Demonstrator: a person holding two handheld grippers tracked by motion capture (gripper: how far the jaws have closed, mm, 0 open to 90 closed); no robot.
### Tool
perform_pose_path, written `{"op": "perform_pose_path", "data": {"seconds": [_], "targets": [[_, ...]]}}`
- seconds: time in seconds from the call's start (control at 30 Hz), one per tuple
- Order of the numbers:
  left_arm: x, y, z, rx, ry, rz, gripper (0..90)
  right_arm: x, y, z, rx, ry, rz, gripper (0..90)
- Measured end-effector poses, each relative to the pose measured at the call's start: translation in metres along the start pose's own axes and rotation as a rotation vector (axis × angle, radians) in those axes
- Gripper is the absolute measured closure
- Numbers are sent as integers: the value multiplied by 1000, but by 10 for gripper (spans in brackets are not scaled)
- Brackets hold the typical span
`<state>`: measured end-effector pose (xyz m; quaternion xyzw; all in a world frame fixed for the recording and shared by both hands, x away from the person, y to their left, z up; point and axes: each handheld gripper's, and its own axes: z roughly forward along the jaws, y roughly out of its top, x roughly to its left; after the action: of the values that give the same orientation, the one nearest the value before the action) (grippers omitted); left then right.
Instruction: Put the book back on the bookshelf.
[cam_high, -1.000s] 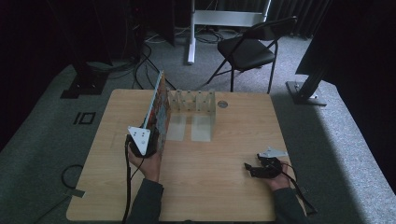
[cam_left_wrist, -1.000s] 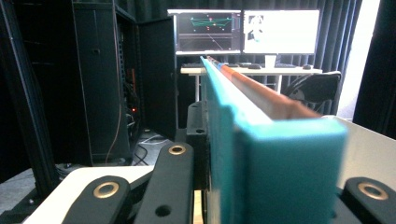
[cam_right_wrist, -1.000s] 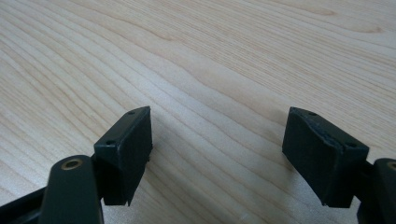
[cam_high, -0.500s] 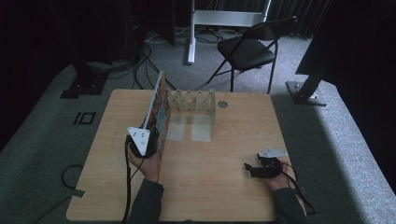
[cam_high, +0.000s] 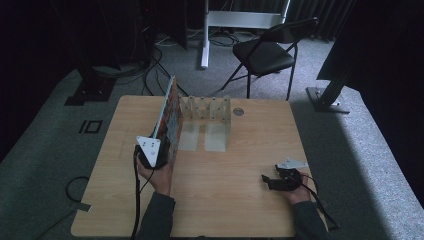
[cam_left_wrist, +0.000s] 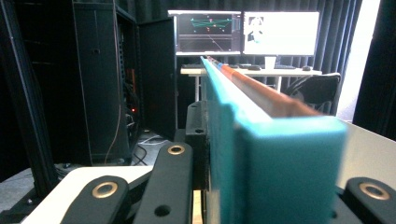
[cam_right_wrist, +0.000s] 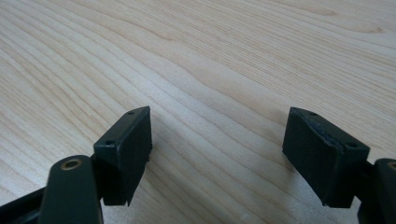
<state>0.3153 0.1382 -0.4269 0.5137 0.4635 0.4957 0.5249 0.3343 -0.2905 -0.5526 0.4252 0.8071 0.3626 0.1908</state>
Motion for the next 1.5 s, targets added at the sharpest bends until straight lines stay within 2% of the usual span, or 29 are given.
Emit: {"op": "perform_pose_path", "data": {"seconds": [0.6, 1.03, 1.27, 1.33, 1.5], "targets": [[5, 1, -3, -6, -16, 2, 743, 0, 0, 0, 0, 0, 0, 238], [8, 1, -4, 29, -64, -14, 675, 0, 0, 0, 0, 0, 0, 238], [8, 0, -5, 45, -71, -5, 640, 0, 0, 0, 0, 0, 0, 238], [9, -1, -7, 50, -99, -6, 623, 0, 0, 0, 0, 0, 0, 238], [11, -2, -7, 76, -111, 1, 599, 0, 0, 0, 1, 0, 0, 238]]}}
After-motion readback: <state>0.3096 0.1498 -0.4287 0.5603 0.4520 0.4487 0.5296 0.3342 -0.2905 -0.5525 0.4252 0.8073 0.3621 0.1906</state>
